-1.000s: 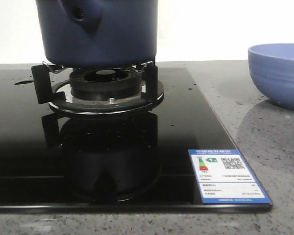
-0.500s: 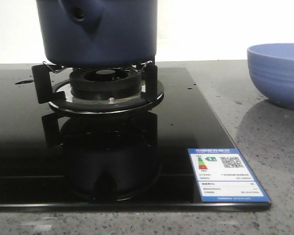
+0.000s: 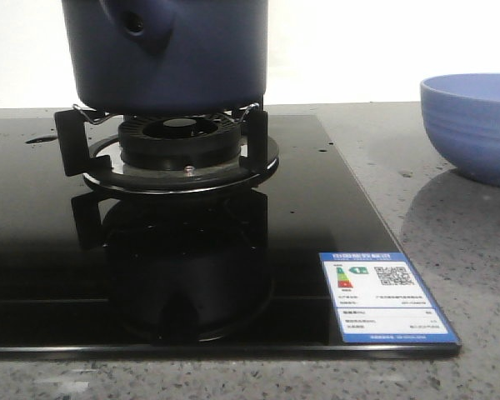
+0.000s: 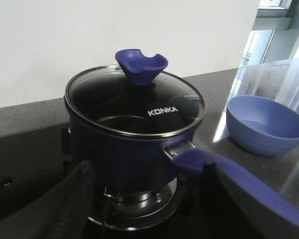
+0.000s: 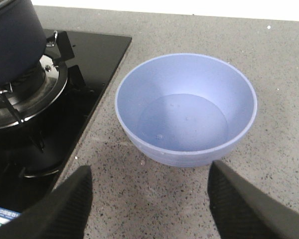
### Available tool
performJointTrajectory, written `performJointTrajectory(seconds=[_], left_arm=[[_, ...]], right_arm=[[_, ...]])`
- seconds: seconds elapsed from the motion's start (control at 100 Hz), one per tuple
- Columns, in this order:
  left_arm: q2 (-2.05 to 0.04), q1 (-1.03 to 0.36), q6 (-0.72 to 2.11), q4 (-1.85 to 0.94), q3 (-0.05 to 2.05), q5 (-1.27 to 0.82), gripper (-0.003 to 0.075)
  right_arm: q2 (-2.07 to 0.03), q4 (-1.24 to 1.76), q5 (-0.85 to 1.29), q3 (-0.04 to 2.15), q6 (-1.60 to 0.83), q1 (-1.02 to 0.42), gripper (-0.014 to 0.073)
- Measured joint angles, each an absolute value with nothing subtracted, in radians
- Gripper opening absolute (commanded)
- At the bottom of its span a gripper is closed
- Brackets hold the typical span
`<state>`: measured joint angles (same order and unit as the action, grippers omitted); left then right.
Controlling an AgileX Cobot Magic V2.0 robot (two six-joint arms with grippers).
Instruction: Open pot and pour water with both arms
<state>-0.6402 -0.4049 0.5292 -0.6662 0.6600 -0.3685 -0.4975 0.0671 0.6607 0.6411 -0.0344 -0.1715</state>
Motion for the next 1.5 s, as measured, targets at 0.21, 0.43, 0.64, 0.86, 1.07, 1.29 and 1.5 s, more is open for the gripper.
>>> performJointTrajectory(seconds=[0.21,0.43,0.64,0.86,1.07,1.29,1.5], left_arm=[[-0.819,-0.405,0.674,-0.802,0.743,-0.337,0.0452],[-1.044,-0.405,0.884,-0.965,0.879,-0.310,0.0453],[-1.208,-0.405,0.951,-0.998,1.011,-0.328,0.0540],[-1.313,-0.405,0.968,-1.007,1.105,-0.394,0.0547],[-1.360,-0.405,1.001,-1.018,1.145,-0.404,0.0547],[-1.414,-0.405,1.083,-1.059,1.167,-0.404,0.0542],[-1.428,-0.405,1.114,-1.077,1.169,-0.397,0.0363]], right_arm=[[-0.497,0.067,0.636,0.641,-0.034,-0.172,0.0451],[-0.497,0.068,0.636,0.641,-0.034,-0.172,0.0451],[-0.497,0.069,0.635,0.641,-0.037,-0.172,0.0451],[-0.497,0.069,0.633,0.641,-0.037,-0.172,0.0451],[-0.497,0.071,0.631,0.641,-0.037,-0.172,0.0451],[-0.497,0.071,0.631,0.641,-0.037,-0.172,0.0451],[-0.497,0.071,0.631,0.641,-0.037,-0.172,0.0451]])
